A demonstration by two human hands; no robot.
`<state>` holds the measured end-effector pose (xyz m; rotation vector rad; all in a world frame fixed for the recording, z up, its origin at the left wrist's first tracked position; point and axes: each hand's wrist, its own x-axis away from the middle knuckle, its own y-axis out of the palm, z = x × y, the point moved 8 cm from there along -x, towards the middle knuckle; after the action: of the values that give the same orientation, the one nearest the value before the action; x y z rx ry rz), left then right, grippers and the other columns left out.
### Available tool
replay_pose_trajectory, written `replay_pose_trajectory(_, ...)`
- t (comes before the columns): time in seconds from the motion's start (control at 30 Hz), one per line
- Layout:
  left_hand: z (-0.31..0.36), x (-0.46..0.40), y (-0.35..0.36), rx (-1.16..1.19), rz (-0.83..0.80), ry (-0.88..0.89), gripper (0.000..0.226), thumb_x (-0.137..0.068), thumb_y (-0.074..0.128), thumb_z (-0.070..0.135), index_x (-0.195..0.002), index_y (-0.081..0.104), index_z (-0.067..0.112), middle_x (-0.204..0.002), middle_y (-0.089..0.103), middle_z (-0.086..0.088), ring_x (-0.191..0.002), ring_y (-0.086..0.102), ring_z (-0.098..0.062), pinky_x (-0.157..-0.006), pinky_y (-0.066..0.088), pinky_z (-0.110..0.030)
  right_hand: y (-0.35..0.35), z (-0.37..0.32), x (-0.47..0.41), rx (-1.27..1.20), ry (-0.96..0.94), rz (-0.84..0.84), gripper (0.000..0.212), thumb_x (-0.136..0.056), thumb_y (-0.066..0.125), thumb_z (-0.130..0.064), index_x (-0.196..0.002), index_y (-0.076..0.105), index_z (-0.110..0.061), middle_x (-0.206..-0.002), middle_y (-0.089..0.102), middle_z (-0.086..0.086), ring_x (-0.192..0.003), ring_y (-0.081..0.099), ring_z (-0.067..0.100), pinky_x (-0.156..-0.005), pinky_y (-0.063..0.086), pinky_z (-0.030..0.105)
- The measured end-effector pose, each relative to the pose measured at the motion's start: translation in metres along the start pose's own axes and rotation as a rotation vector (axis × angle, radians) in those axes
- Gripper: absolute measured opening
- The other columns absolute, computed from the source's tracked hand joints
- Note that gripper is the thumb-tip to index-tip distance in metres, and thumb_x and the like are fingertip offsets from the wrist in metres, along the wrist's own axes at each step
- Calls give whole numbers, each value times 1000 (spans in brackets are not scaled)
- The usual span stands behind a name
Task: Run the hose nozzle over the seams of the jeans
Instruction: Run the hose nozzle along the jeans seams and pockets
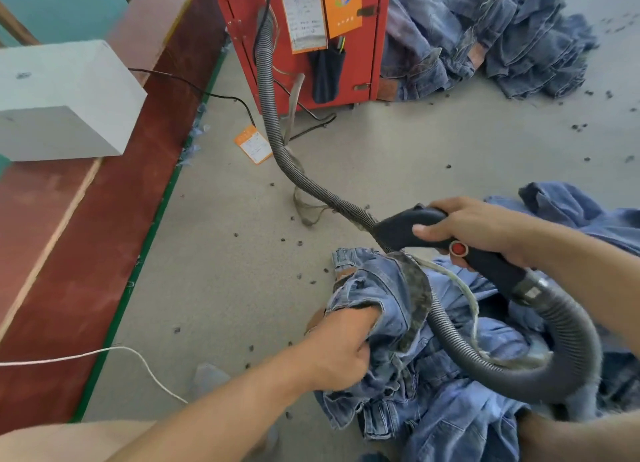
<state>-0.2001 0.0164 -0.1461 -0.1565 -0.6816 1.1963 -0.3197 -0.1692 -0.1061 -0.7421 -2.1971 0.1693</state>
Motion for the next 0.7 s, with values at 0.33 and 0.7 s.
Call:
replay_pose_trajectory(0.33, -1, -5, -21, -57, 82, -19, 32, -85, 42, 7, -115, 51, 15, -99, 61, -11, -92, 60, -33, -83, 55, -53, -40, -22, 30, 43, -195, 138, 13, -94, 75, -35, -91, 67, -24, -62, 63, 3, -52, 56, 23, -49, 49, 31)
replay_pose_trajectory(0.7, 9, -10, -12, -432, 53, 87, 17, -92, 46, -2, -86, 46, 14, -78, 50, -4, -67, 47, -23, -58, 36, -37, 31, -44, 50, 412, -342, -178, 13, -97, 70, -36, -104, 60, -31, -65, 65, -10, -51, 58, 8, -55, 49, 24)
